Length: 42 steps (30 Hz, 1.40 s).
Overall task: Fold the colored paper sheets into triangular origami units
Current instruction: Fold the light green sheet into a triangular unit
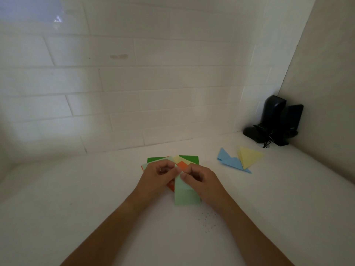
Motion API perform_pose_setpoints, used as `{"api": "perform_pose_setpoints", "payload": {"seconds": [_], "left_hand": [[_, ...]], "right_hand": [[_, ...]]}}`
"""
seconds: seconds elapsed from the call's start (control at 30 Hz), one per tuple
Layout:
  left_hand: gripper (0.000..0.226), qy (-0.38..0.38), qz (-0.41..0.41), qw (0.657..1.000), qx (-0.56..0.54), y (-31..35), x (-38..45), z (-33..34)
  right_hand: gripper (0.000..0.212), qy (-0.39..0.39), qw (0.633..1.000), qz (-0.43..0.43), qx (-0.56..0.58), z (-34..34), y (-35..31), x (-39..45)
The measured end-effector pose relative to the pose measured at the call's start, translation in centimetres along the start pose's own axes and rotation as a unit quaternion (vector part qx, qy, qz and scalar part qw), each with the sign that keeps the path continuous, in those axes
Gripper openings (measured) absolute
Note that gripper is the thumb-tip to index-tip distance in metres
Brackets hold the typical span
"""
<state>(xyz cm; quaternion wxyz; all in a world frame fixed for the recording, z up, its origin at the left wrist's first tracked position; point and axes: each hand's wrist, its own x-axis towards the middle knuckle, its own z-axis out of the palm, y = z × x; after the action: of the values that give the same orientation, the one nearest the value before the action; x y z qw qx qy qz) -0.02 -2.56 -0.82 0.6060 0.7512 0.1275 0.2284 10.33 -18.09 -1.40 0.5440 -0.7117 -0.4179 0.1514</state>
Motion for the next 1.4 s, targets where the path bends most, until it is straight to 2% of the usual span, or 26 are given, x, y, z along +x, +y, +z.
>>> {"api": "perform_pose_setpoints", "payload": {"seconds": [0.27,0.4,0.6,0.7,0.93,1.07,1.23,1.4], "left_hand": [[0.016,-0.023,0.015,1.000,-0.004,-0.36,0.11,-0.22],[0.016,-0.028,0.000,0.999,-0.032,-0.03,0.05,-0.10],[0.019,0.002,-0.013,0.999,-0.035,-0.06,0.12,0.05],[0.020,0.030,-0.016,0.998,-0.048,-0.37,0.48,-0.30],[0.035,0.041,-0.015,0.999,-0.019,-0.63,0.33,0.06],[0.035,0.052,-0.010,0.998,-0.021,-0.46,0.47,0.04],[0.040,0.012,-0.012,1.000,-0.014,-0.23,0.17,0.30],[0.043,0.016,0.008,0.999,0.028,-0.51,0.16,0.24]], "right_hand": [[0.022,0.013,0.999,-0.006,0.029,0.09,-0.64,-0.08],[0.021,0.007,1.000,-0.027,0.000,-0.03,-0.52,-0.12],[0.027,0.013,0.999,-0.030,-0.009,0.21,-0.61,-0.02],[0.023,0.016,1.000,-0.018,-0.012,0.17,-0.40,0.06],[0.021,0.021,0.999,-0.021,-0.023,0.10,-0.03,0.08],[0.022,0.015,0.999,-0.025,-0.022,0.15,-0.09,0.04],[0.022,0.023,0.999,-0.026,-0.019,0.07,0.03,0.02],[0.020,0.023,0.999,-0.031,-0.009,0.16,0.31,0.12]]}}
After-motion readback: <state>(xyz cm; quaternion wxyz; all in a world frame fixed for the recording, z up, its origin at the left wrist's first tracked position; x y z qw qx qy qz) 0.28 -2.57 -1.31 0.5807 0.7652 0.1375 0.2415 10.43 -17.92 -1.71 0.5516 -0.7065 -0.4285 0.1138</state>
